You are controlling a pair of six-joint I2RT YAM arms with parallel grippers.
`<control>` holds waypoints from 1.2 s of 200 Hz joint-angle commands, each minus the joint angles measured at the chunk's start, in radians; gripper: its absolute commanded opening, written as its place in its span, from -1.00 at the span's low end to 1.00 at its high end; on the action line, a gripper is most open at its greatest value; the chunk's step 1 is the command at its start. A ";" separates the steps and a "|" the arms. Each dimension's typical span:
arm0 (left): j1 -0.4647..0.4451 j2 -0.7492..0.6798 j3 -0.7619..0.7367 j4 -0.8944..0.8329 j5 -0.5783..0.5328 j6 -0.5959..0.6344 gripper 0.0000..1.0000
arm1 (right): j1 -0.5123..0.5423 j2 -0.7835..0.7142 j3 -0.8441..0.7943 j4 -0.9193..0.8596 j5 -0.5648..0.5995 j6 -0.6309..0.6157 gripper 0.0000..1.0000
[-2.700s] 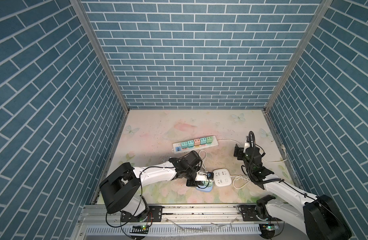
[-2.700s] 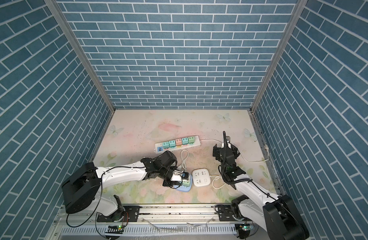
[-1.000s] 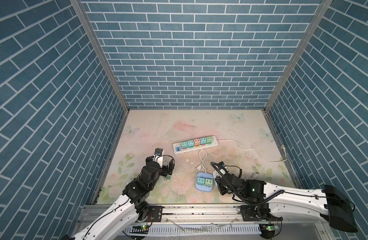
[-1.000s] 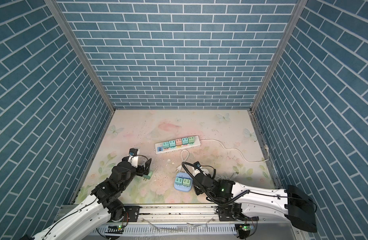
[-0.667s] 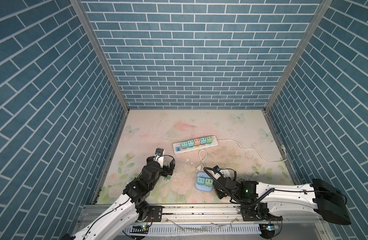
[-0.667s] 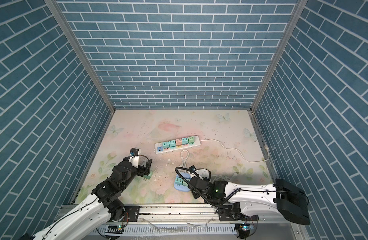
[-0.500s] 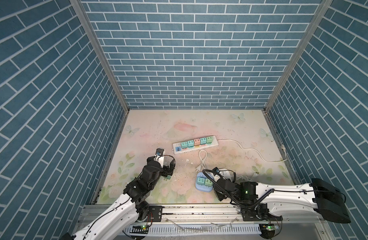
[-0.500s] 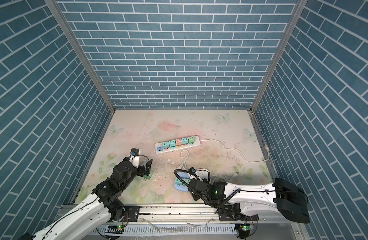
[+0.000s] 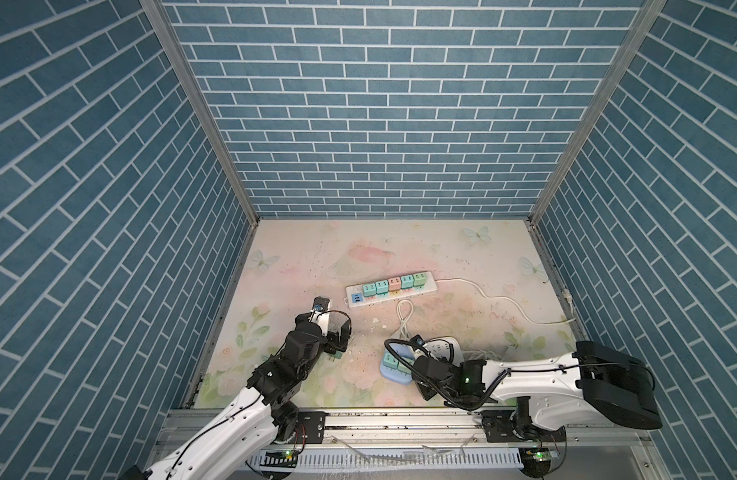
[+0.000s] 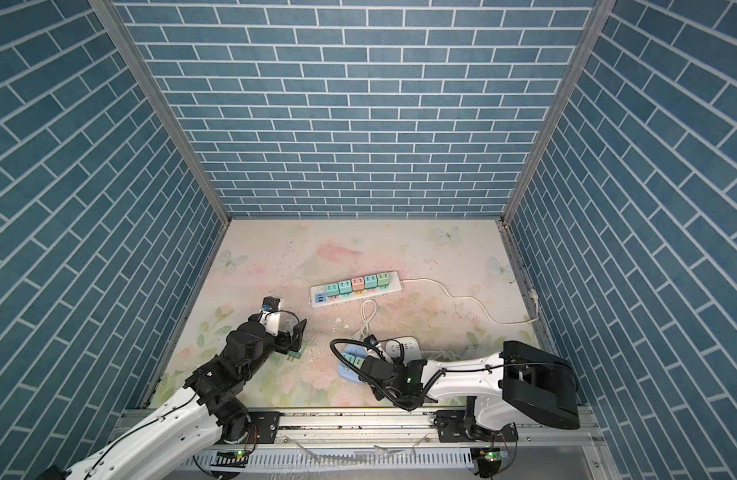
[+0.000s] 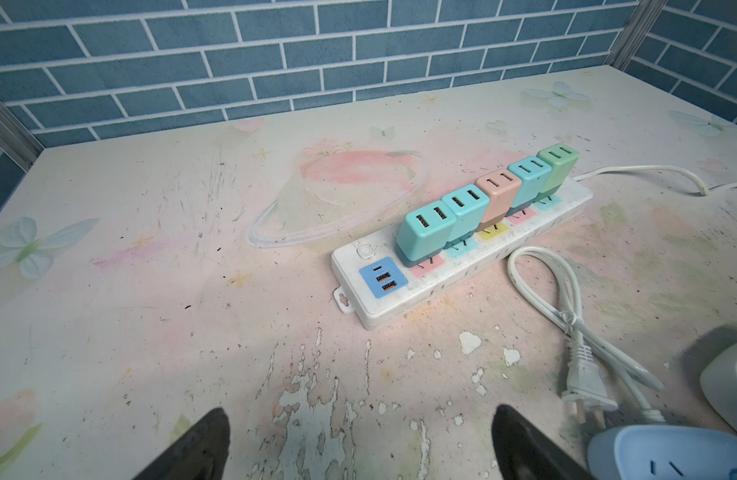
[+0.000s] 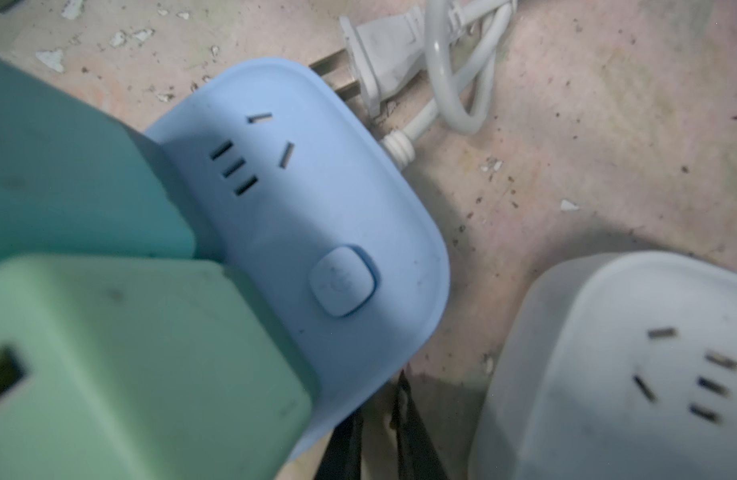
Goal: Insert the plug
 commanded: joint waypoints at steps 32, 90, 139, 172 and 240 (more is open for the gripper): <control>0.006 -0.013 -0.006 0.001 -0.056 -0.021 0.99 | -0.037 0.177 0.102 0.143 0.023 -0.030 -0.66; 0.006 -0.060 -0.017 -0.021 -0.109 -0.040 0.99 | -0.112 0.282 0.197 0.211 0.004 -0.066 -0.72; 0.006 -0.087 -0.023 -0.027 -0.115 -0.043 0.99 | -0.135 0.089 0.199 0.039 0.147 -0.098 -0.60; 0.006 -0.075 -0.021 -0.024 -0.103 -0.041 0.99 | -0.171 -0.120 0.162 -0.187 0.259 -0.036 -0.36; 0.006 -0.057 -0.017 -0.018 -0.081 -0.037 0.99 | -0.233 -0.538 0.075 -0.612 0.302 0.214 0.02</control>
